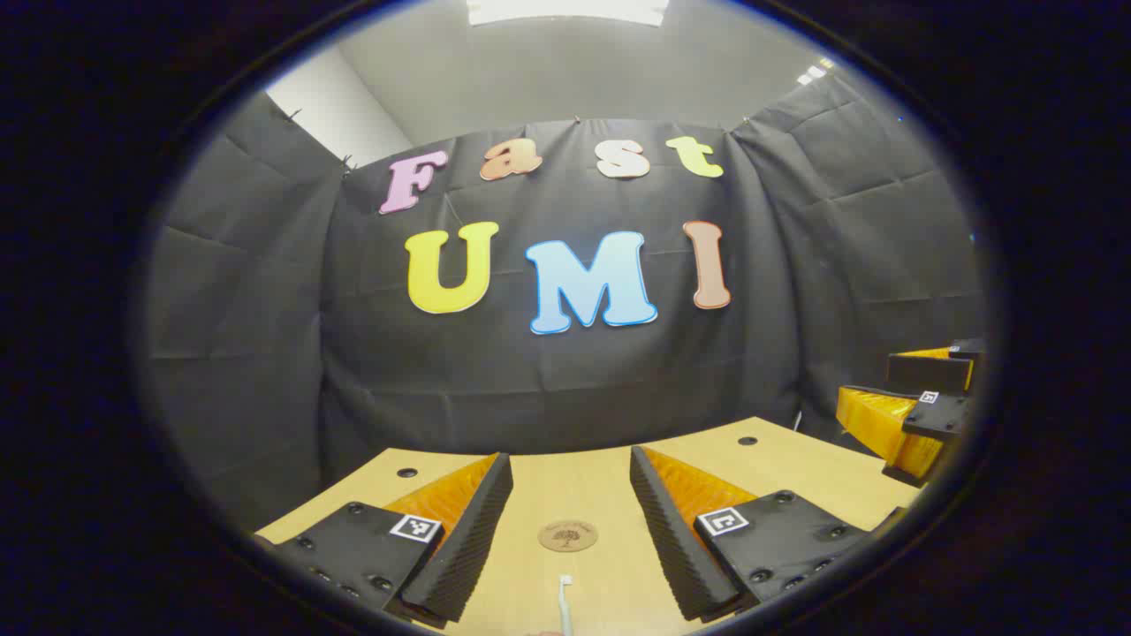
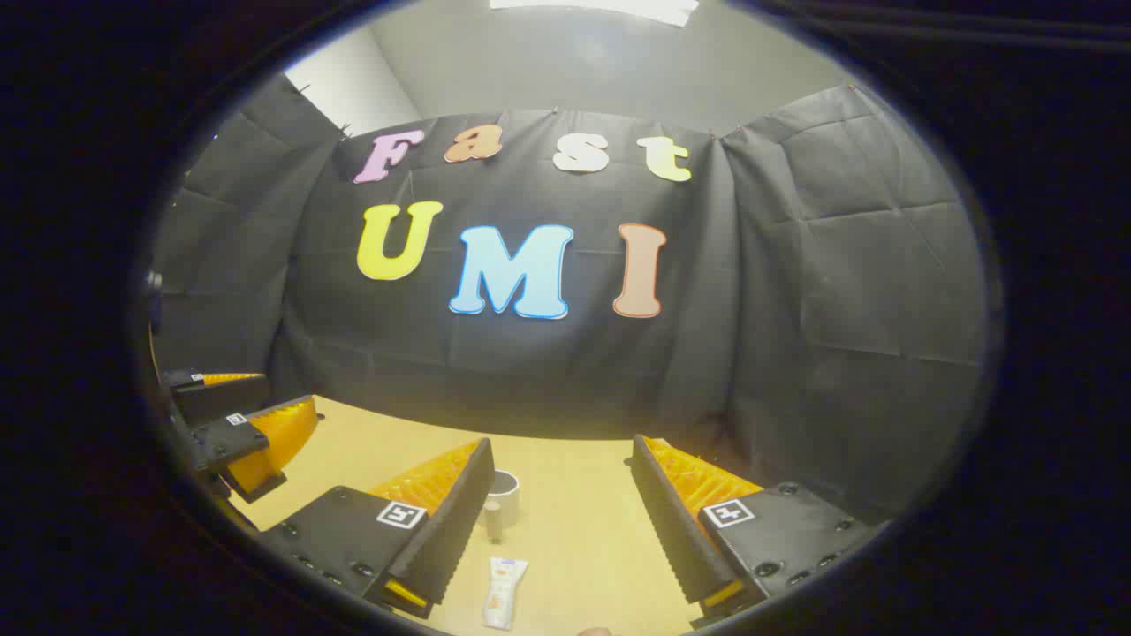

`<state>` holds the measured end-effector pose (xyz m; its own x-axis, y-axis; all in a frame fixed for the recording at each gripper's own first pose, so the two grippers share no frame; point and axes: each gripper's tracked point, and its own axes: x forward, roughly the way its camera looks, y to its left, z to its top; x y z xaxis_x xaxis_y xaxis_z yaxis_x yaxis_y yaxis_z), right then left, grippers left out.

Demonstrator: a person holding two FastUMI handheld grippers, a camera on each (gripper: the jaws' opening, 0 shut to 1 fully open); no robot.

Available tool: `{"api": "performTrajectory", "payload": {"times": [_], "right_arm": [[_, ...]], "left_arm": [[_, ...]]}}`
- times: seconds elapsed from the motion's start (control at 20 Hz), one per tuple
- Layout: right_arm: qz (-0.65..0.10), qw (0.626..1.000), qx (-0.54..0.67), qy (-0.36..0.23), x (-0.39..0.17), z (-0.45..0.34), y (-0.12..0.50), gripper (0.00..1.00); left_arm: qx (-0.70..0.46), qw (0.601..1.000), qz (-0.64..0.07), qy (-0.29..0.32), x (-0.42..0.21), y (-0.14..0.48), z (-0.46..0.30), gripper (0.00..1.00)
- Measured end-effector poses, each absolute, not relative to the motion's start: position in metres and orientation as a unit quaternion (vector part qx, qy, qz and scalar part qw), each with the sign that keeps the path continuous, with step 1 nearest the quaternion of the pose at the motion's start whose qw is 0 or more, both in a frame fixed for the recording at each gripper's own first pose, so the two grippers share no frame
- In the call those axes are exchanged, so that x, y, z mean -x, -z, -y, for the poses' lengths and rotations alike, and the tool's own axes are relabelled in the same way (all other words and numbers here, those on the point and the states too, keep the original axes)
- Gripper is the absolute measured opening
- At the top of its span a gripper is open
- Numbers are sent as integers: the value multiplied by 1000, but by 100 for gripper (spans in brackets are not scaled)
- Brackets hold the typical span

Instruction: Put the toothbrush and toothpaste on the desktop into the cup, then pick up the cup and place it on the coaster on the desktop.

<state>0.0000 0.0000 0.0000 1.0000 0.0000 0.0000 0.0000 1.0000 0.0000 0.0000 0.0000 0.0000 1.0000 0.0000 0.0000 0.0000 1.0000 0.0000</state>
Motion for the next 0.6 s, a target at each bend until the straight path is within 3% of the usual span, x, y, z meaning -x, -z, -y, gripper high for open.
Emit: {"api": "performTrajectory", "payload": {"times": [0.35,0.4,0.45,0.6], "right_arm": [[12,998,18,-50,-14,-1,-2,99],[11,998,20,-54,-16,-1,-1,99],[5,998,24,-56,-17,0,4,99],[-6,998,29,-50,-19,1,7,99]], "left_arm": [[6,1000,-3,-30,-10,-6,-14,93],[7,999,-10,-32,-13,-5,-13,87],[8,999,-15,-30,-14,-5,-15,93],[8,999,-18,-26,-16,-6,-17,87]]}}
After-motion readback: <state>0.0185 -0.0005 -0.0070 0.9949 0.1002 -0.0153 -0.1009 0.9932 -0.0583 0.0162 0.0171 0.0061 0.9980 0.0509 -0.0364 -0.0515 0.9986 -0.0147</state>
